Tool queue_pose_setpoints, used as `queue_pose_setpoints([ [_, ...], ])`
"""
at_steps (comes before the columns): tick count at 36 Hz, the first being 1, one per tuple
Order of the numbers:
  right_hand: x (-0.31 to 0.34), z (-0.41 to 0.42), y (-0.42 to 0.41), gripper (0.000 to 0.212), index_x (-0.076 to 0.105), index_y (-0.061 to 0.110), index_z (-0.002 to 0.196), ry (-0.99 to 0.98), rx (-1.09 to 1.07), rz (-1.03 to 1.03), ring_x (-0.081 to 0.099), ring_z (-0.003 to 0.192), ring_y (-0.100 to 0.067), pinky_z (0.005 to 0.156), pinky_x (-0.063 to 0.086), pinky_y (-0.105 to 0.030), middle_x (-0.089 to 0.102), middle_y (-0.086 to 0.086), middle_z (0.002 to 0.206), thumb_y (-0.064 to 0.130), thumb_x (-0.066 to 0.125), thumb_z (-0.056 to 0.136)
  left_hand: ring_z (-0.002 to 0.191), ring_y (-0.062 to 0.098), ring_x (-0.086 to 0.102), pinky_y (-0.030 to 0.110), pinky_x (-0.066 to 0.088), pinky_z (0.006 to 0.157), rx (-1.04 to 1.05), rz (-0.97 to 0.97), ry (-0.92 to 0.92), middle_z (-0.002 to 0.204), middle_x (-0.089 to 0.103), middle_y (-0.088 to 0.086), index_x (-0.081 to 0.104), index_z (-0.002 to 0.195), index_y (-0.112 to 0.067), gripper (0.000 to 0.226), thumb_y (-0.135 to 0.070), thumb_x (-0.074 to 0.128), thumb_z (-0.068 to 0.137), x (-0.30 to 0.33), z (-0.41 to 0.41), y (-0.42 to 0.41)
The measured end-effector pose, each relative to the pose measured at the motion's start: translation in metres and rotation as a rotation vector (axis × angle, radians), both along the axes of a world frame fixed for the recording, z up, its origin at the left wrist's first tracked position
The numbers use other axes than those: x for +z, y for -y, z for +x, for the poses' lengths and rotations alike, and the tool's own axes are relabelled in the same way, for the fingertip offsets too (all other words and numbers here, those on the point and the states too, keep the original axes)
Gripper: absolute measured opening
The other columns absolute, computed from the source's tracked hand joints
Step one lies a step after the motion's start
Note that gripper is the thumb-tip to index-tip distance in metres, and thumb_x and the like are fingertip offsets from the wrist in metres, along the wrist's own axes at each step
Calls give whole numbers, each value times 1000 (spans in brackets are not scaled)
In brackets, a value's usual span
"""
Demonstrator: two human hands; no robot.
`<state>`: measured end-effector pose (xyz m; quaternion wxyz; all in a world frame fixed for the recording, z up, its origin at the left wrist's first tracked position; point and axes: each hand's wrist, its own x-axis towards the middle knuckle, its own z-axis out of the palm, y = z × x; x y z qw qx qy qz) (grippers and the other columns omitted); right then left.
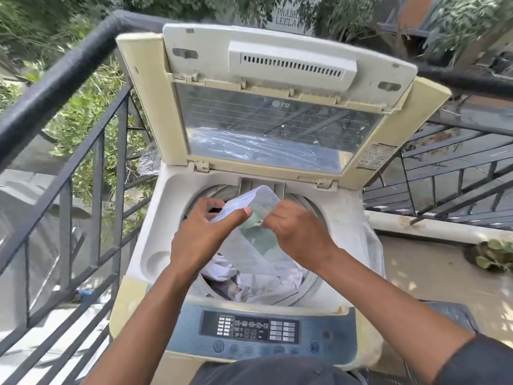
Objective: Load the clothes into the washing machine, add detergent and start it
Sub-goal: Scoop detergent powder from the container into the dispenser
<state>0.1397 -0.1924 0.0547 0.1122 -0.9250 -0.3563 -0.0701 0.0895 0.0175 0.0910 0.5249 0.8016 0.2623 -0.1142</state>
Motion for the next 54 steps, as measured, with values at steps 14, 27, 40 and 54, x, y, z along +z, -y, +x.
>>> queue_pose_setpoints([
  [14,18,-7,-16,26,80,23,88,-462,-373,20,69,89,-30,73,52,-30,77,-4,90,6,66,74,103,17,68,44,53,97,22,174,-29,110,70,-16,57,103,-41,74,-93,62,51,6,1,15],
  [27,13,-7,-14,15,79,19,75,-980,-638,418,64,55,-5,47,42,-15,72,7,61,12,92,71,114,21,65,41,49,91,70,259,30,115,61,-17,52,107,-40,71,-92,68,62,1,-4,6],
  [40,-1,-5,15,9,79,1,92,-1164,-765,985,56,58,-14,47,35,-23,73,-18,77,-3,80,83,117,20,66,52,51,106,145,116,51,124,70,-8,58,114,-44,78,-91,72,54,-13,-8,-17],
  [54,-18,5,7,13,77,-5,95,-1248,-850,1156,58,57,-14,47,40,-22,73,-14,75,-5,80,83,118,16,66,56,55,104,284,-103,7,123,72,-2,62,111,-42,81,-91,79,49,-45,-12,-26],
])
